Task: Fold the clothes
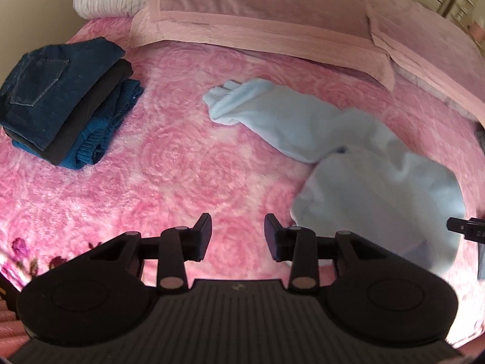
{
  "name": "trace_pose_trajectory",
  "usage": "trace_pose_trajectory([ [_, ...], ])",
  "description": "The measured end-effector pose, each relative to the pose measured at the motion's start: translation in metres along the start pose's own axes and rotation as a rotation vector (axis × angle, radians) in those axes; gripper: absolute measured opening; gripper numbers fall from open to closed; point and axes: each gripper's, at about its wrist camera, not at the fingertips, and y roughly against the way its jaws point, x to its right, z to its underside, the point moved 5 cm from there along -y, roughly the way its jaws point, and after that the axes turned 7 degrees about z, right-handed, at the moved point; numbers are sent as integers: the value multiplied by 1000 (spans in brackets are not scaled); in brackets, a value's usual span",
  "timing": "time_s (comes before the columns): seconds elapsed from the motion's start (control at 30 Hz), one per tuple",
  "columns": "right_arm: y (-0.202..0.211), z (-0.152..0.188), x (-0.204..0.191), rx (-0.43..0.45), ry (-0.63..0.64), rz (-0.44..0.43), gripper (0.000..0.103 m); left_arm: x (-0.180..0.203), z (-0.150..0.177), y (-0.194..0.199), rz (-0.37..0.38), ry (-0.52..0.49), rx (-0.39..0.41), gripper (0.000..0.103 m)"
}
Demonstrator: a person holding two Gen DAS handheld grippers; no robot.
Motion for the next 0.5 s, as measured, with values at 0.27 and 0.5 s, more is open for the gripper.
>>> trace_pose_trajectory([
  [0.27,-72,-53,-50,33,169,-58,67,-18,-21,-52,5,110,-22,34],
  [0.5,-125,-92,-129,122,390,-143,67,-36,-34,-89,-8,179,-54,34],
])
